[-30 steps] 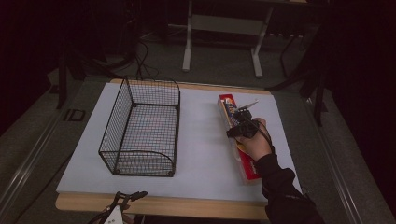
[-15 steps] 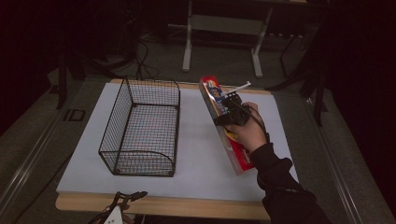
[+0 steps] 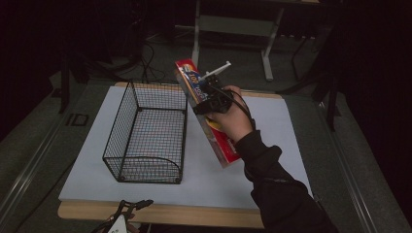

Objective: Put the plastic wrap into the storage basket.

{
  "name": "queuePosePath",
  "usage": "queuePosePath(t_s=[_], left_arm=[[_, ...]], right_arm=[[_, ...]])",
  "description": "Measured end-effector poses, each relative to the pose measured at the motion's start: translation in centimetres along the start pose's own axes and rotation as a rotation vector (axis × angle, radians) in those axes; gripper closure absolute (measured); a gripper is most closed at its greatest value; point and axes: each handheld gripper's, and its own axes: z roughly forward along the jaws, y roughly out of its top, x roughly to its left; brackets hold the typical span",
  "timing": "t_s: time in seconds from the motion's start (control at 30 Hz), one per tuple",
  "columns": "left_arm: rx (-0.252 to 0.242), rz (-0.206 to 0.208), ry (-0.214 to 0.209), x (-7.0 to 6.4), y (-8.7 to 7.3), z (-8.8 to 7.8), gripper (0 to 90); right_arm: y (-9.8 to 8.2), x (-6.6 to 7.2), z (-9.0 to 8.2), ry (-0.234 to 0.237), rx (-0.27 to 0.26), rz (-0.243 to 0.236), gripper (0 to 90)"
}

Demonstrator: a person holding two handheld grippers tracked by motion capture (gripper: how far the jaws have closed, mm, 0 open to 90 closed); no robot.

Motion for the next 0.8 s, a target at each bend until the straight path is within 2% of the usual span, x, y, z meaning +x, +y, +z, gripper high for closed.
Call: queuePosePath(t_s=[0.07,0.2,0.23,0.3,0.47,0.7,0.73,0.8], left_arm=[[-0.004,0.010,0.008,-0.1,0.0,-0.1,0.0],[-0.005,0.006,0.007,0.0,0.1,-0.2,0.1],[-0.005,0.006,0.007,0.0,0.1,-0.2,0.1],[-0.003,0.006,0.002,-0.1,0.1,-0.1,0.1],[-0.002,0.009,-0.006,-0.1,0.0,-0.2,0.0],[-0.017,0.002,-0.010,-0.1,0.1,-0.5,0.1],[-0.017,0.002,-0.009,-0.1,0.1,-0.5,0.1],[-0.019,0.002,-0.009,-0.1,0.1,-0.6,0.1]], right_arm=[[0.9,0.9,0.0,0.007,-0.009,-0.019,38.4],[2.6,2.9,0.1,0.005,-0.033,-0.039,38.3],[2.6,2.9,0.1,0.005,-0.033,-0.039,38.3],[3.8,4.2,0.3,0.033,-0.045,-0.039,38.3],[5.6,6.4,1.1,0.048,-0.072,-0.061,38.4],[6.9,8.6,2.9,0.040,-0.120,-0.074,38.3],[7.3,9.3,4.0,0.034,-0.136,-0.076,38.3],[7.5,9.6,5.0,0.040,-0.140,-0.064,38.3]])
